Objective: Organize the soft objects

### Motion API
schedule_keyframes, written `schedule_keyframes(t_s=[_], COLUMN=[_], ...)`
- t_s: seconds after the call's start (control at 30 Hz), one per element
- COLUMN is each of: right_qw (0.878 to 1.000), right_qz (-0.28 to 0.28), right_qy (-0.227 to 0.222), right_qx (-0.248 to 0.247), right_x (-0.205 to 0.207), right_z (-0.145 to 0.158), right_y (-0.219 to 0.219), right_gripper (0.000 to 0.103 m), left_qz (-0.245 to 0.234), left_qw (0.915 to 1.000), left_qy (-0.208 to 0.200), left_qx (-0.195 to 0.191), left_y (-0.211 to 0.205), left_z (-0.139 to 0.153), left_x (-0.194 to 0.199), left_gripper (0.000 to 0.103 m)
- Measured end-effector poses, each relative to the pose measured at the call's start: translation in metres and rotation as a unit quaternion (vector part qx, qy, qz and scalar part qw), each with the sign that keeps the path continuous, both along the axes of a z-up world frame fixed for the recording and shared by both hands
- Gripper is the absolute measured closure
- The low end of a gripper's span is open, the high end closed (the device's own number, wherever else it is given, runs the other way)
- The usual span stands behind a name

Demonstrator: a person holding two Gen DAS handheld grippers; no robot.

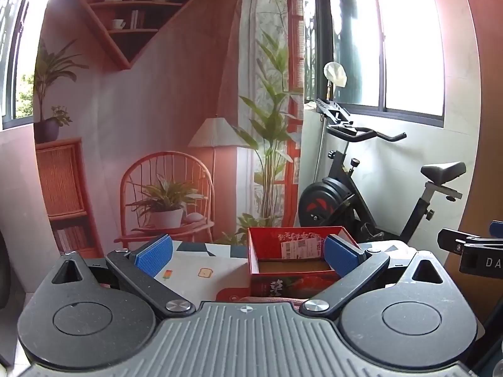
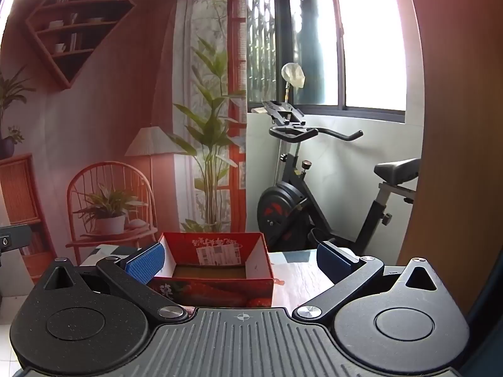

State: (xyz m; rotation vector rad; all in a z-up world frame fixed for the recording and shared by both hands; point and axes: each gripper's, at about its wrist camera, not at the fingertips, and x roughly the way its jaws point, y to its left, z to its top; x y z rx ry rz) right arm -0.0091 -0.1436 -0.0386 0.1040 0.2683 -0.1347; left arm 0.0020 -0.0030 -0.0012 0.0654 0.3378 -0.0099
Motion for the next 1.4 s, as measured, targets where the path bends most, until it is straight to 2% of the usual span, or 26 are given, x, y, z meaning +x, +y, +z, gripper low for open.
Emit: schedule_keyframes(t_s=[0.1, 0.13, 0.17, 0.27, 0.8, 1.4], right_qw=[1.000, 1.000, 1.000, 1.000, 1.000, 1.000], right_qz=[0.000, 0.000, 0.000, -0.001, -0.003, -0.004], right_qy=[-0.001, 0.000, 0.001, 0.003, 0.002, 0.006], right_qx=[-0.002, -0.002, -0.002, 0.000, -0.004, 0.000], right_x=[0.000, 0.000, 0.000, 0.001, 0.005, 0.006], right_z=[0.000, 0.000, 0.000, 0.000, 0.000, -0.002], right_y=[0.000, 0.000, -0.001, -0.001, -0.001, 0.000], right_gripper=[0.000, 0.000, 0.000, 0.000, 0.000, 0.000], left_qz=[0.000, -0.003, -0.009, -0.002, 0.014, 0.011], left_qw=[0.9999, 1.0000, 0.9998, 0.9998, 0.9997, 0.9997], left_qy=[0.014, 0.007, -0.001, 0.006, 0.002, 0.003], left_qx=[-0.002, 0.003, -0.015, -0.017, -0.018, -0.020], left_y=[-0.004, -0.007, 0.001, 0.002, 0.004, 0.004], left_z=[-0.001, 0.000, 0.000, 0.002, 0.000, 0.000], left_x=[0.008, 0.004, 0.000, 0.004, 0.004, 0.002], left_gripper=[0.000, 0.000, 0.000, 0.000, 0.000, 0.000])
